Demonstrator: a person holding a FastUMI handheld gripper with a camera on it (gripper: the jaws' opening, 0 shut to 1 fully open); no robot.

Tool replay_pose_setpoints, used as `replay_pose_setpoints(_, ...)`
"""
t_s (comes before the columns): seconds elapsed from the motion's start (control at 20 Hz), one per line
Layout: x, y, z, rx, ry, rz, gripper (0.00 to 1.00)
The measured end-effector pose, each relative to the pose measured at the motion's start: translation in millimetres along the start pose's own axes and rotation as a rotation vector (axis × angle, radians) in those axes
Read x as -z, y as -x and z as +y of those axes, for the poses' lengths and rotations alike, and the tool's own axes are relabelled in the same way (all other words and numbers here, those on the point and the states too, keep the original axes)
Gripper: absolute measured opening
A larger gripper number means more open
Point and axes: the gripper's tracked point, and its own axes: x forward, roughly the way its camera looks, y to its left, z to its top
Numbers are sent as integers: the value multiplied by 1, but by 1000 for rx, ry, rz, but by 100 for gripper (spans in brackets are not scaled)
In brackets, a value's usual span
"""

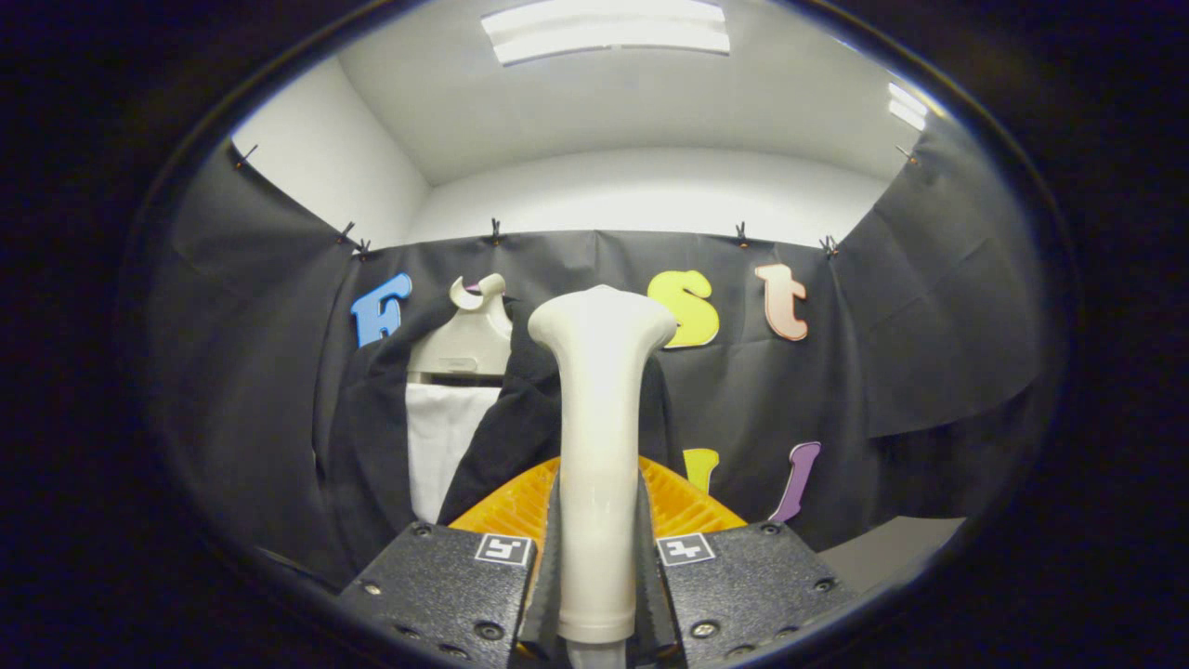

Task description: Iron the clothes twice with a garment steamer, once on the left side and once on the right side.

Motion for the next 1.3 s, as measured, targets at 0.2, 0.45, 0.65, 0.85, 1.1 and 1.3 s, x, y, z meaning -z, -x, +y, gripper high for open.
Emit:
replay_pose_setpoints(0.2, 20, 8, 11, -21, 28, 42, 36)
replay_pose_setpoints(0.45, 47, 25, 17, -26, 53, 92, 36)
replay_pose_setpoints(0.65, 69, 34, 22, -44, 54, 136, 36)
replay_pose_setpoints(0.85, 92, 44, 26, -40, 44, 164, 36)
replay_pose_setpoints(1.1, 126, 53, 28, -48, 51, 226, 36)
replay_pose_setpoints(1.3, 155, 64, 28, -55, 58, 277, 36)
